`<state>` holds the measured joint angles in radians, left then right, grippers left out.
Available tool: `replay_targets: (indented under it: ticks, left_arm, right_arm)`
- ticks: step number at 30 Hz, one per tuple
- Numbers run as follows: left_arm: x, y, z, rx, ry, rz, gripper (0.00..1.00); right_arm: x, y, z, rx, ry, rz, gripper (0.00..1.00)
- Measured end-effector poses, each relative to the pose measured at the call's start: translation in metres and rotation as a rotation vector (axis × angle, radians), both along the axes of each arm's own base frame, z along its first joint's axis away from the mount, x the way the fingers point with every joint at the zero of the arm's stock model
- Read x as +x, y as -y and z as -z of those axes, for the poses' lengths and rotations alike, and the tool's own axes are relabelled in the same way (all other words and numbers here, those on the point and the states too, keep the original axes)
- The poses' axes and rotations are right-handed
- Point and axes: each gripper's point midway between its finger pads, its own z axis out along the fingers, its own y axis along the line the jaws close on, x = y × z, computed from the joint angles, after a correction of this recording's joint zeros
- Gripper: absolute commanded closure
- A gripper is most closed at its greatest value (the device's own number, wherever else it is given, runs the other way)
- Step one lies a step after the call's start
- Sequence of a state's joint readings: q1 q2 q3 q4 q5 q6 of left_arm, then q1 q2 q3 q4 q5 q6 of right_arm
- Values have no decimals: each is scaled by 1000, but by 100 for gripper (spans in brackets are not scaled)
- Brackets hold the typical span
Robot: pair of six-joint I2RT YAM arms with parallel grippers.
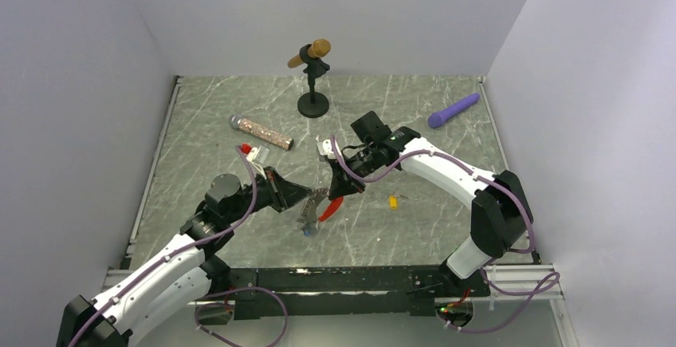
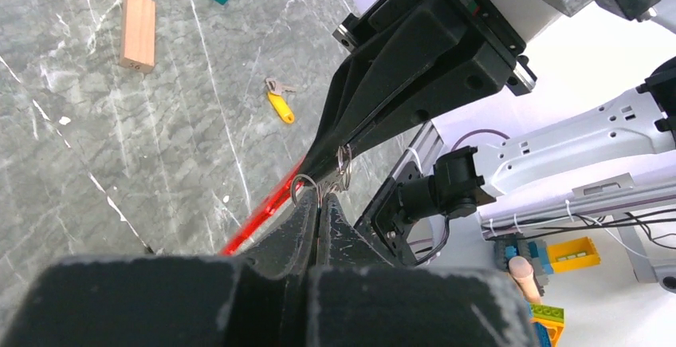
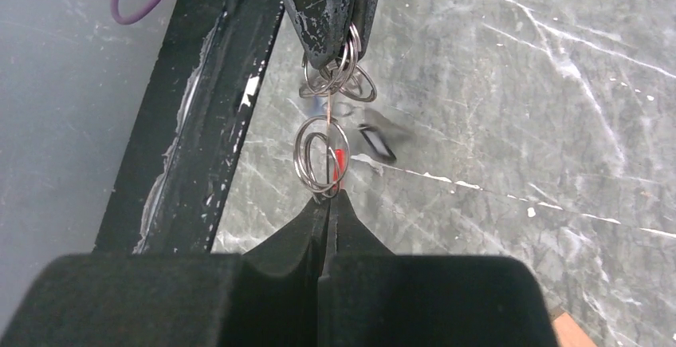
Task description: Put the keys on the keyring
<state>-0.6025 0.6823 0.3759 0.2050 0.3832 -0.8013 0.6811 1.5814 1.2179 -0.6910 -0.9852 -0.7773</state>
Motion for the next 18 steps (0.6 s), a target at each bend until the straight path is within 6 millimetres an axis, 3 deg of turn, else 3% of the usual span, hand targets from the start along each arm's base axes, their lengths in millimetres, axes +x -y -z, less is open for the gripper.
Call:
replay_targets:
  ticks: [1, 4, 5, 8, 10, 12, 16, 18]
  left_arm:
    - [0, 0, 1, -3, -8, -1, 89]
    - [0, -2, 2, -2, -9, -5, 45]
    - [1, -3, 1, -2, -3, -11, 34]
    - [5, -16, -3, 25, 30, -58, 18]
    - [5, -26, -10, 55, 74, -91, 13]
    - [2, -34, -25, 69, 140, -113, 15]
    - [-6, -40, -56, 66, 259, -105, 33]
    - [-8, -36, -59, 79, 273, -69, 41]
  right_arm:
    - [0, 0, 0, -1, 0, -1, 100]
    - [0, 0, 0, -4, -2, -7, 100]
    - [0, 1, 0, -7, -2, -8, 100]
    - [-1, 3, -1, -17, -10, -8, 100]
    - [0, 5, -2, -21, -14, -3, 100]
    - [2, 7, -2, -21, -16, 4, 100]
    - [4, 8, -4, -23, -19, 11, 100]
    - [6, 7, -5, -21, -17, 11, 100]
